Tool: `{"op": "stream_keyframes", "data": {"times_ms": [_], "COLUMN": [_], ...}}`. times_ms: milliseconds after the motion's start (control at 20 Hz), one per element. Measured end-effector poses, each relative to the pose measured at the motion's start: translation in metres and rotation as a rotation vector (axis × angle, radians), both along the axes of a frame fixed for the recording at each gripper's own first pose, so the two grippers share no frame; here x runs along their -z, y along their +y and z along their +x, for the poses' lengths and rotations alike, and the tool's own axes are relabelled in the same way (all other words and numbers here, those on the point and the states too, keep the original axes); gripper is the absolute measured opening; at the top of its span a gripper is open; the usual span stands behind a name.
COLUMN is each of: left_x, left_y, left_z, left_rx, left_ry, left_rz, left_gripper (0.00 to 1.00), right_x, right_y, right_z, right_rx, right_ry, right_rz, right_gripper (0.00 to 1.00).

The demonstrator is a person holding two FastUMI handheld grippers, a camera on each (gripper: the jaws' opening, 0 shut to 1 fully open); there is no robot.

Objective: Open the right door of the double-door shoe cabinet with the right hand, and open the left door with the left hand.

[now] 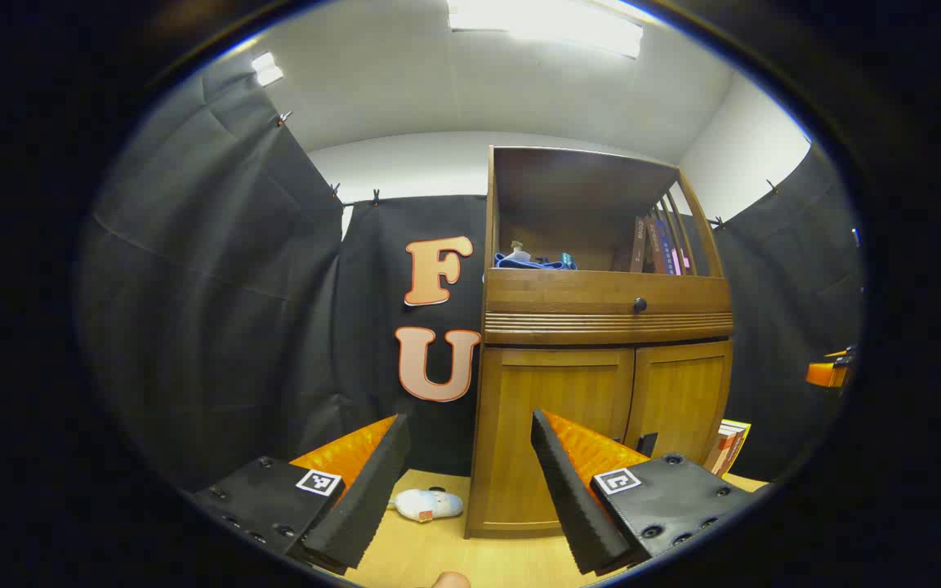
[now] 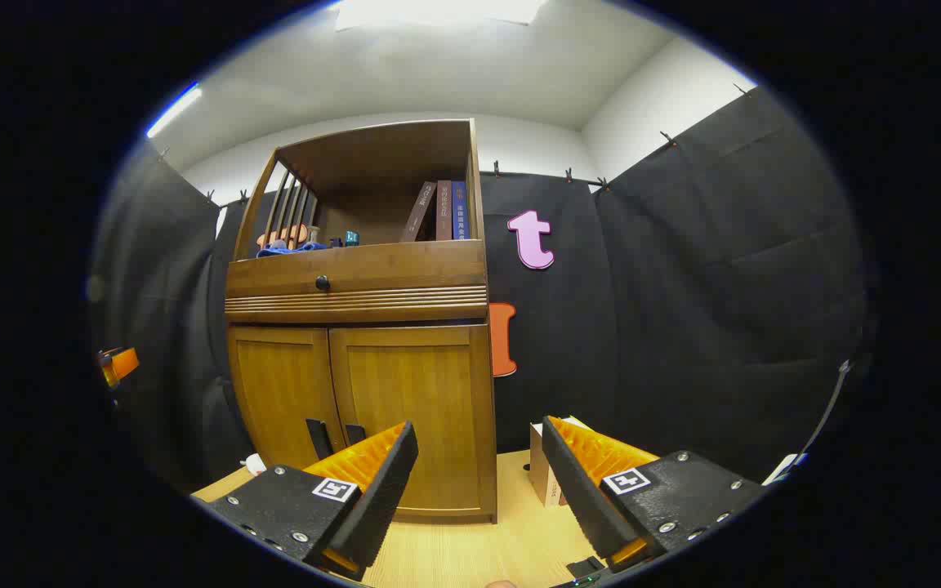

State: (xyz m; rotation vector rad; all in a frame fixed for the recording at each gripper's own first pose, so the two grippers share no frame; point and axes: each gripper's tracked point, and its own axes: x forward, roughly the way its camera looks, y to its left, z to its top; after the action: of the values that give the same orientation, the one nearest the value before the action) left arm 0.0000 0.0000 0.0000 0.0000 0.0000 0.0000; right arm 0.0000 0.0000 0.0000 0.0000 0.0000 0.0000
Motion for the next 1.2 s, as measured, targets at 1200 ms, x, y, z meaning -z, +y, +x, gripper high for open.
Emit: {"op": "stream_keyframes", "data": {"times_ms": [1200], "left_x": [0.055], "left_y": [-0.018], "left_z": [0.056], "left_rx": [0.033], "left_ry": [0.063], "left_rz": [-0.01], "left_gripper": [0.96], "right_x": [0.048], "right_y": [0.048], "right_z": [0.061], "right_rx": [-0.086], "right_ry": [0.05], "right_rz": [-0.019], "right_gripper": [1.0]}}
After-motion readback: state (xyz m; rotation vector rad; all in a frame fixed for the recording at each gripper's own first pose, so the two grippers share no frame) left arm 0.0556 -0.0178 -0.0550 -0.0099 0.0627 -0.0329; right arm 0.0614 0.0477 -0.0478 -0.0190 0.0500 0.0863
